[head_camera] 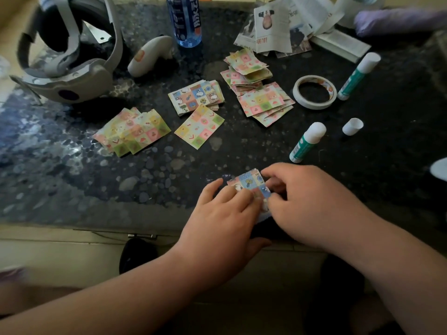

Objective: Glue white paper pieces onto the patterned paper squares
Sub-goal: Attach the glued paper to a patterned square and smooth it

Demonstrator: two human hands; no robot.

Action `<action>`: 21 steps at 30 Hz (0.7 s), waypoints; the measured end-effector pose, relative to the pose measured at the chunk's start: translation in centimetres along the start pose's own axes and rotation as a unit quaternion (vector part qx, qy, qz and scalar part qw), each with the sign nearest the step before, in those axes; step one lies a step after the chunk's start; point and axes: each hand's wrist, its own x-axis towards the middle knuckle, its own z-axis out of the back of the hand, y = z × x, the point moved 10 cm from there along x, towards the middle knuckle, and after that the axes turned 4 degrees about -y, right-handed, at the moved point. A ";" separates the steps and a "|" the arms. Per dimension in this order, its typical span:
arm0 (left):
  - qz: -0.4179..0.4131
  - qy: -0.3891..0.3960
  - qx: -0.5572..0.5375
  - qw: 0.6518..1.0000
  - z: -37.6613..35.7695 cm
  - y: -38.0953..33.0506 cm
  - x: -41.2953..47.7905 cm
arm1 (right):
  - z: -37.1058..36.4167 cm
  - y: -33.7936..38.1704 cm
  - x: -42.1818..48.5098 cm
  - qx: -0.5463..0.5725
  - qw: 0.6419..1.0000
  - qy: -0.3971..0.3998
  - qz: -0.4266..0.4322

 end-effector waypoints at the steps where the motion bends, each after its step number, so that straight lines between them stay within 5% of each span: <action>1: -0.005 -0.011 -0.004 1.000 0.2 -0.3 0.1 | 0.2 -0.3 0.1 0.029 1.000 -0.008 -0.004; 10: -0.116 -0.050 -0.045 0.991 -0.7 -2.2 -0.7 | 1.9 -3.1 0.3 0.170 0.985 -0.029 -0.029; 17: -0.099 -0.041 -0.169 0.980 2.0 -0.7 -0.1 | 3.4 -3.6 0.4 0.254 0.966 -0.037 -0.033; 19: -0.044 -0.040 -0.203 0.977 3.0 0.0 0.2 | 3.3 -3.3 0.3 0.262 0.964 -0.031 -0.031; 21: 0.107 -0.043 -0.324 0.939 4.4 2.3 0.5 | 3.1 -2.9 0.3 0.288 0.957 -0.024 -0.028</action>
